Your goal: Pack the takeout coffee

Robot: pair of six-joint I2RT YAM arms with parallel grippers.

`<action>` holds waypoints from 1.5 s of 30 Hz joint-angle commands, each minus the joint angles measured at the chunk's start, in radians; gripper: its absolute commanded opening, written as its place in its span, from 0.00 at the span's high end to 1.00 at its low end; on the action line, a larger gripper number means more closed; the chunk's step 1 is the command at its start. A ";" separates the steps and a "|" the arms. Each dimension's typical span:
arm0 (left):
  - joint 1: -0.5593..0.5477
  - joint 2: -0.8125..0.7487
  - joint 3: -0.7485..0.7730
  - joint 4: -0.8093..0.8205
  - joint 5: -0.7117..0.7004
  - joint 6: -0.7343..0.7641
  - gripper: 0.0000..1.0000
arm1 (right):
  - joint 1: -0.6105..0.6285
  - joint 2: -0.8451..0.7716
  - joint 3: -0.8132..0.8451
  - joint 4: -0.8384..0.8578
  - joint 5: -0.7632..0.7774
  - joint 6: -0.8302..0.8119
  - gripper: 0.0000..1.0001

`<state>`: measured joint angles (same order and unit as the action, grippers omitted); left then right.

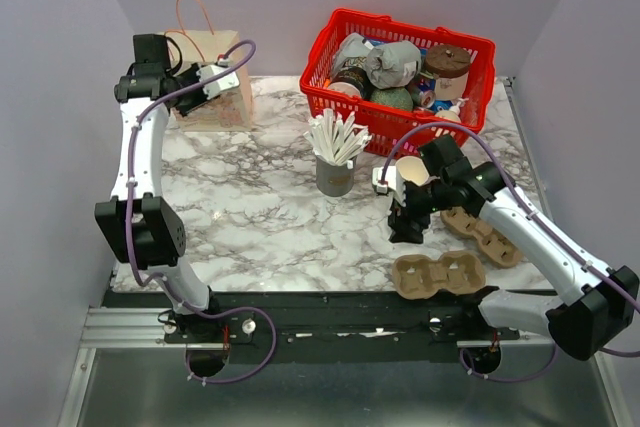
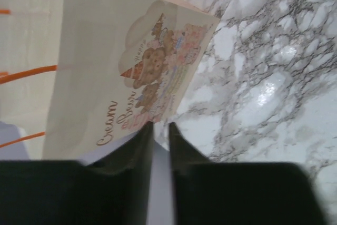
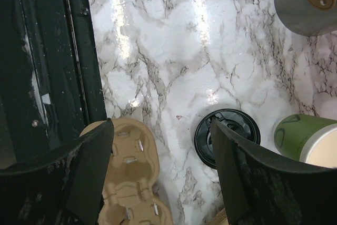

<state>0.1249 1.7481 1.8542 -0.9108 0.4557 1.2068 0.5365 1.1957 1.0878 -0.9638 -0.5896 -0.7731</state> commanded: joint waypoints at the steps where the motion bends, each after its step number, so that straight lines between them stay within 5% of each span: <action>1: -0.030 -0.113 -0.070 0.186 0.031 -0.009 0.38 | -0.003 0.010 0.029 0.027 -0.030 0.018 0.17; 6: -0.057 -0.015 0.063 0.179 0.017 0.008 0.28 | -0.003 0.010 0.029 0.031 -0.036 0.026 0.17; 16: -0.073 0.267 0.488 -0.019 0.017 0.056 0.26 | -0.004 -0.036 -0.019 0.037 -0.007 0.034 0.17; 26: -0.088 0.355 0.534 -0.056 0.005 0.063 0.32 | -0.007 -0.041 -0.029 0.034 0.014 0.031 0.17; 45: -0.107 0.225 0.361 -0.217 -0.107 0.102 0.92 | -0.009 -0.025 -0.029 0.048 0.014 0.028 0.17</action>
<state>0.0299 2.0727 2.2681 -1.0447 0.3912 1.2995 0.5343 1.1694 1.0702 -0.9409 -0.5827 -0.7494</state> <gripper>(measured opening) 0.114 0.828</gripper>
